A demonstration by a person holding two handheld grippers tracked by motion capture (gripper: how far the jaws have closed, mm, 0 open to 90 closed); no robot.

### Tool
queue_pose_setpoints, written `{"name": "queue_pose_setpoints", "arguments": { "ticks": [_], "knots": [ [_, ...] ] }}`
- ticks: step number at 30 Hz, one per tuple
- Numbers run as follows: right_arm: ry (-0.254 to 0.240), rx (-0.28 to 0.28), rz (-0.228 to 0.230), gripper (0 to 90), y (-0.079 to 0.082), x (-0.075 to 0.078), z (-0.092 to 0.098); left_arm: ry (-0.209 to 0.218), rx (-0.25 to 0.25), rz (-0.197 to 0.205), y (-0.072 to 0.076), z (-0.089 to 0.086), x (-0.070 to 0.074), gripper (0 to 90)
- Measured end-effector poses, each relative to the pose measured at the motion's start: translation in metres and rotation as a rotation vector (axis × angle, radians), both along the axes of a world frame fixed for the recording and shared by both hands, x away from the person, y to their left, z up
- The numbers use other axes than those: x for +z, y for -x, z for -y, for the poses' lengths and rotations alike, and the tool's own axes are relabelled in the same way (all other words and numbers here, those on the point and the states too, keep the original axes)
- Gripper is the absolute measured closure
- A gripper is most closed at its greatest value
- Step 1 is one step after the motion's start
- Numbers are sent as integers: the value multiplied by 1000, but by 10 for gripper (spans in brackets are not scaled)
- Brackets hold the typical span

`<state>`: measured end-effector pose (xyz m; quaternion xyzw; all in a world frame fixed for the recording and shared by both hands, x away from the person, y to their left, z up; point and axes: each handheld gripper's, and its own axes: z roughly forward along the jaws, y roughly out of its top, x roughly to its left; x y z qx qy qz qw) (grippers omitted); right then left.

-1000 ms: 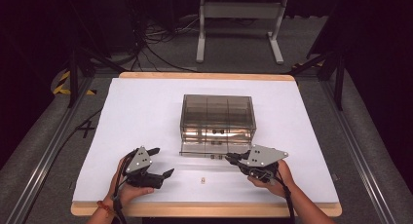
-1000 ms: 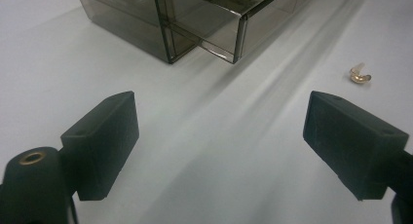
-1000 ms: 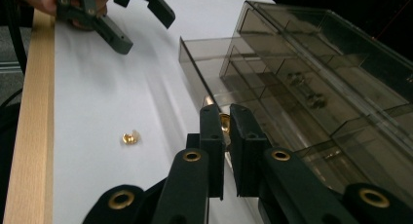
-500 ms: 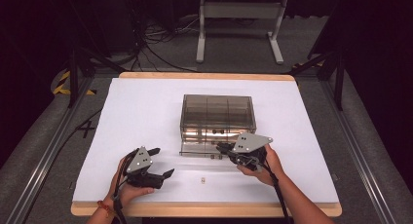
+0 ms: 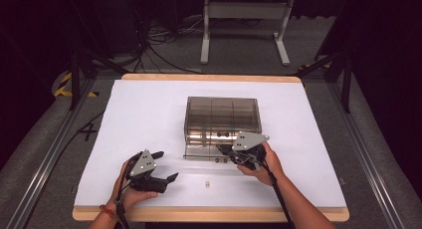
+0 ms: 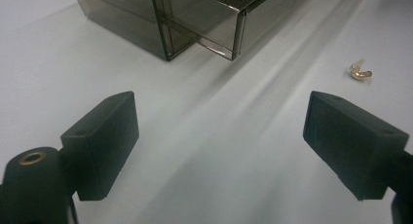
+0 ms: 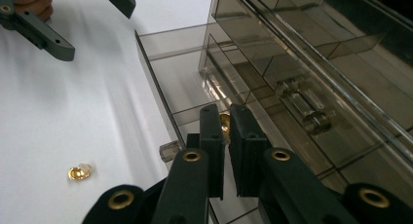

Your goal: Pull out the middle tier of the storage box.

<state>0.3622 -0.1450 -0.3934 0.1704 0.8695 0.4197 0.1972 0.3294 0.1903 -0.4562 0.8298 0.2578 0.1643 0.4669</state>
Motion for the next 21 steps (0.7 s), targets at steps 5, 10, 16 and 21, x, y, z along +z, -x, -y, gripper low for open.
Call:
{"name": "queue_pose_setpoints", "arguments": {
  "ticks": [5,10,16,21],
  "knots": [
    [6,-15,-14,855,-2,-3,0,-1,-1,-3,0,0,0,135],
    [18,-23,-25,854,-3,-8,-1,0,-5,0,0,0,0,135],
    [20,-35,-38,854,-4,-11,2,-5,-6,3,0,1,0,135],
    [14,-41,-47,854,-5,-12,2,-4,-6,1,0,1,0,134]
  ]
}}
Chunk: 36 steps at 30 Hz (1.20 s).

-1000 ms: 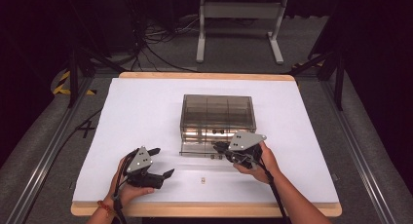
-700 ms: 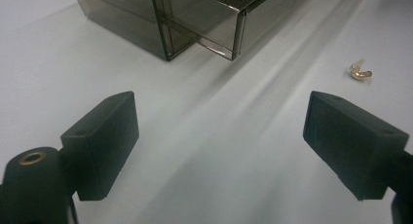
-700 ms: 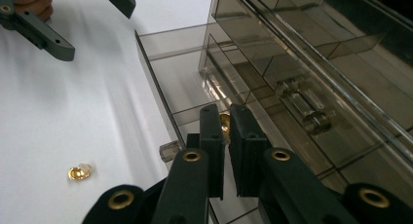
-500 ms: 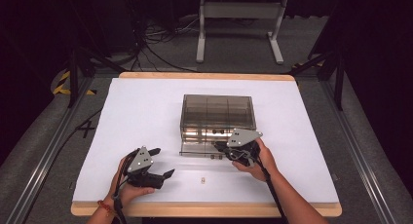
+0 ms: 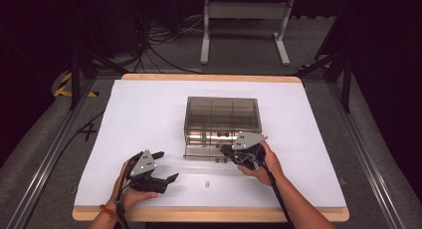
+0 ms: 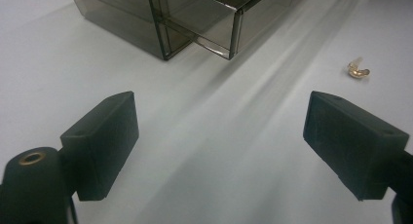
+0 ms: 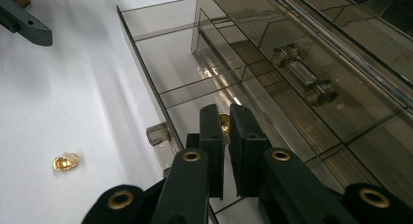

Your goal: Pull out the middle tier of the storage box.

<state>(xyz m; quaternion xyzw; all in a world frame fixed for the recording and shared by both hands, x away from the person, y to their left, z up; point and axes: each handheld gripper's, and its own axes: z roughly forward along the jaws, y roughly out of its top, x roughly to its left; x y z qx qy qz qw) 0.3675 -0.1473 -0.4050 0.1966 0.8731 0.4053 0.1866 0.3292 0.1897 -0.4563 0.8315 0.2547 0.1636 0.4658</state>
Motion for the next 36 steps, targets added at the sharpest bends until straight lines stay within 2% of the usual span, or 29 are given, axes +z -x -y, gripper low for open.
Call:
{"name": "queue_pose_setpoints", "arguments": {
  "ticks": [16,25,36],
  "knots": [
    [2,-12,2,849,0,-4,-4,-3,0,5,0,0,0,133],
    [-23,-25,3,801,0,-3,-2,-8,-3,3,0,1,0,133],
    [-60,-16,35,788,8,10,3,-2,0,5,1,0,0,133]
  ]
}}
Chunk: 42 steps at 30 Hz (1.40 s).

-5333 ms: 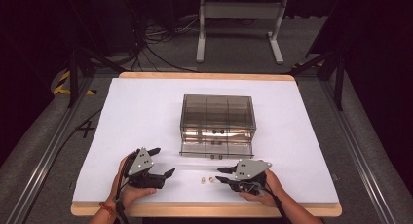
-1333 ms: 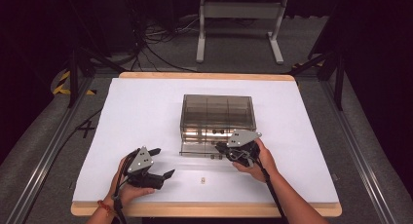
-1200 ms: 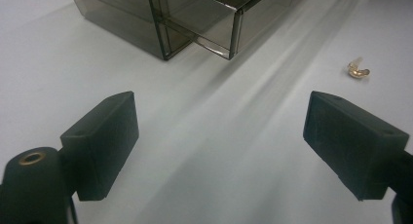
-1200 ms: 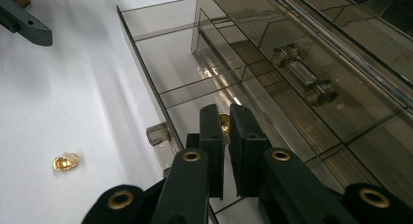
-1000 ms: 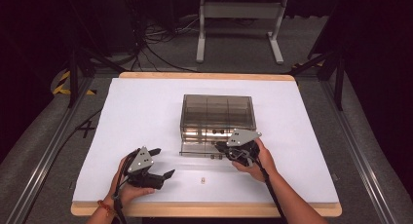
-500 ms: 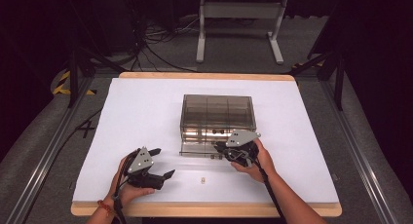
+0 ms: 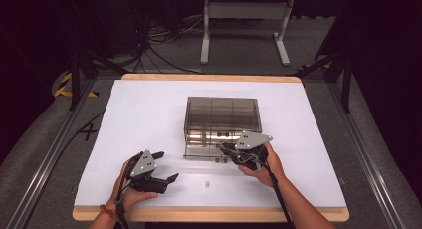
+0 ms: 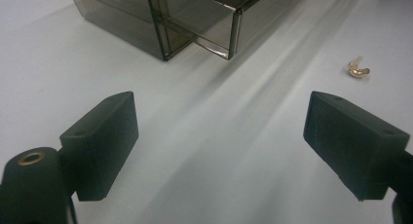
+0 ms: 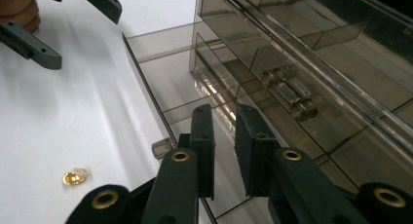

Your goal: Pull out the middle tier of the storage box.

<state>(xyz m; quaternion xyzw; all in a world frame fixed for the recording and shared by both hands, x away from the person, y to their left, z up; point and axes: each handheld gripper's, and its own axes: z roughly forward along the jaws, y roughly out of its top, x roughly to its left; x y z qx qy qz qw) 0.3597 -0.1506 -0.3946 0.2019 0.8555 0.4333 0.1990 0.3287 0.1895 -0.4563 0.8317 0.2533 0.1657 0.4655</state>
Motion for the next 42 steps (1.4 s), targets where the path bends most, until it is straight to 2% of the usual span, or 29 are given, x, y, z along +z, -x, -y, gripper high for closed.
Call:
{"name": "queue_pose_setpoints", "arguments": {
  "ticks": [8,27,31,33,42],
  "knots": [
    [-21,25,8,788,9,7,3,-1,1,0,0,0,0,133],
    [-27,135,14,776,33,12,-8,1,-2,1,0,0,0,132],
    [-17,175,4,773,41,7,-15,0,-2,1,0,0,0,132],
    [8,198,-2,769,44,1,-22,2,-4,1,0,0,0,131],
    [65,237,-42,770,47,-19,-37,8,-4,-3,1,0,0,131]
  ]
}}
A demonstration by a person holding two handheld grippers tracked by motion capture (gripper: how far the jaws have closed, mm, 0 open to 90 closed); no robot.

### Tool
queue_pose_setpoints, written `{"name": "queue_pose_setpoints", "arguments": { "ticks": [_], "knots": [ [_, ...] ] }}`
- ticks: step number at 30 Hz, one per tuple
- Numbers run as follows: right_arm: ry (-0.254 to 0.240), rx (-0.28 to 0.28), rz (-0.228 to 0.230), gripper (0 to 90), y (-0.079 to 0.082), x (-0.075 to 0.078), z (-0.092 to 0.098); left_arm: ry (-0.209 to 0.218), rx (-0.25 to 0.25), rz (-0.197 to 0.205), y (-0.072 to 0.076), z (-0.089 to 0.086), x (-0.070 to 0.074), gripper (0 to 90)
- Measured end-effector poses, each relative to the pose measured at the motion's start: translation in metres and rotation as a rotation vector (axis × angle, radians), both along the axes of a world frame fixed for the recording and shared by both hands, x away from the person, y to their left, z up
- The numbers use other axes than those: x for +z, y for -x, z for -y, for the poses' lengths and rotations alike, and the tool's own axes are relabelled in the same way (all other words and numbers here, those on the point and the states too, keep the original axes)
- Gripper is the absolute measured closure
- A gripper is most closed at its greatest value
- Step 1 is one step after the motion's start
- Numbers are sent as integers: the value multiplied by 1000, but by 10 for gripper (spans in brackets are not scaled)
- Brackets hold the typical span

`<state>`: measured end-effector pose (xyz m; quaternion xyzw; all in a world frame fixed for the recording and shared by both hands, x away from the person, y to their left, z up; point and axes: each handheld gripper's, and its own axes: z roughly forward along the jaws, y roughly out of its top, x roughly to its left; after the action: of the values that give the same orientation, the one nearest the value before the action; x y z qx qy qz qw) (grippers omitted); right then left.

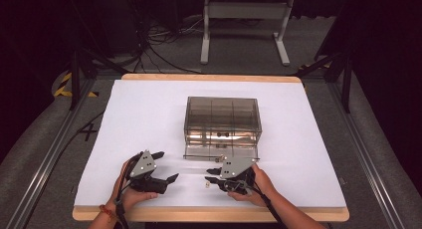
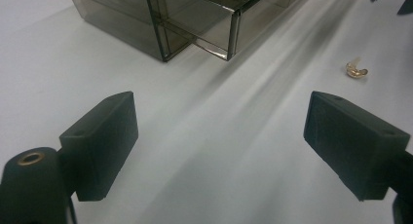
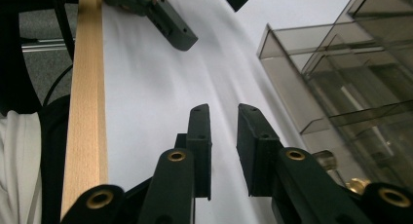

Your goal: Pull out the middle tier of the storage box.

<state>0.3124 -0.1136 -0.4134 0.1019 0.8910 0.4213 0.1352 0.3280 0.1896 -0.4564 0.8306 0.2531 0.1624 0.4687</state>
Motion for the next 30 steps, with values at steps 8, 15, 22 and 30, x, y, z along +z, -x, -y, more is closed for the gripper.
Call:
{"name": "queue_pose_setpoints", "arguments": {
  "ticks": [8,15,22,30],
  "knots": [
    [50,1,-24,763,-5,-20,-7,0,0,-3,0,0,0,131],
    [70,6,-34,786,-8,-27,-8,-2,1,-4,0,0,0,129],
    [81,6,-41,794,-9,-32,-10,-7,1,0,0,0,0,128],
    [94,25,-40,854,-8,-34,-12,-12,0,1,-1,0,0,128]
  ]
}}
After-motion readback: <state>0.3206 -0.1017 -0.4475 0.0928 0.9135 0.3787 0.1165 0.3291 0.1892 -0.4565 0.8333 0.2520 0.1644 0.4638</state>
